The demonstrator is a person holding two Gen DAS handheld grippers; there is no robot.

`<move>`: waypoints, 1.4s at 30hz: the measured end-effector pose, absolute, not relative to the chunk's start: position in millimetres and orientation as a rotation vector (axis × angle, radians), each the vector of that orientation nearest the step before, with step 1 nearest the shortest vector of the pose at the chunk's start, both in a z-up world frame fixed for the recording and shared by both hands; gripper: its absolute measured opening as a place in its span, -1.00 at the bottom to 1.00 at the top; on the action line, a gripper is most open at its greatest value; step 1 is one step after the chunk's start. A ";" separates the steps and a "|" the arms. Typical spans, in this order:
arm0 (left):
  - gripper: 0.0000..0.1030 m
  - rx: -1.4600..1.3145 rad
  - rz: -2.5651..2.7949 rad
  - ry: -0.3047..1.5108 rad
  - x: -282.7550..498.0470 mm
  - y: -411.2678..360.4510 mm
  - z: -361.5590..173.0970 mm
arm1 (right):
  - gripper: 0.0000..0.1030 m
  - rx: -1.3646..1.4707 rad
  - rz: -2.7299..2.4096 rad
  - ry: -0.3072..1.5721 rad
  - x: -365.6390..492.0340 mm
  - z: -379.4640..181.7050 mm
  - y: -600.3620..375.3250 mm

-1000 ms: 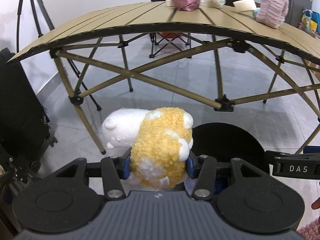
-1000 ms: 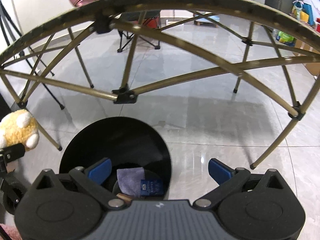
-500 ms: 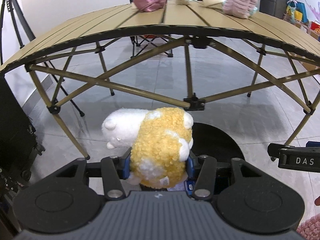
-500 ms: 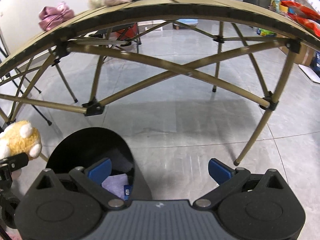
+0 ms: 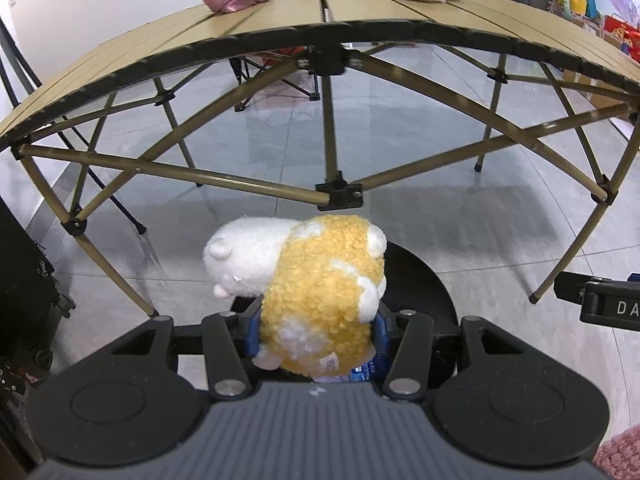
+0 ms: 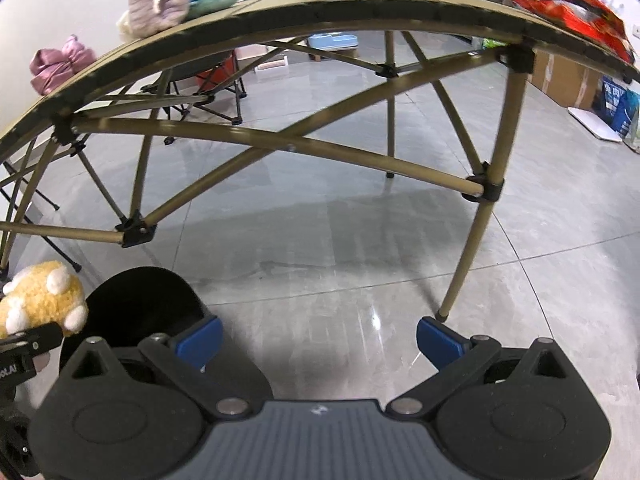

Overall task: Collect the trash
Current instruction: 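Lower the white-and-yellow plush into the bin and open the left gripper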

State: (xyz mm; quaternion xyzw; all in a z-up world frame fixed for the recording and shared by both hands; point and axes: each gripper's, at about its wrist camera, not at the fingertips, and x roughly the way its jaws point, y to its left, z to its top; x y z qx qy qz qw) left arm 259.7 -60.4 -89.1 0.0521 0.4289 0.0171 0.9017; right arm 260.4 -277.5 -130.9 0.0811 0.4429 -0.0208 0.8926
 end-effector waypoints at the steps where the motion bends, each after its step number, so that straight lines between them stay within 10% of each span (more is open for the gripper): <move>1: -0.02 0.111 0.034 0.891 260.7 -63.2 -89.6 | 1.00 0.173 -0.047 0.919 260.1 -131.6 -280.5; 42: 0.11 0.043 0.110 1.229 313.8 -72.2 -154.4 | 1.00 0.223 -0.121 1.007 260.3 -162.9 -320.0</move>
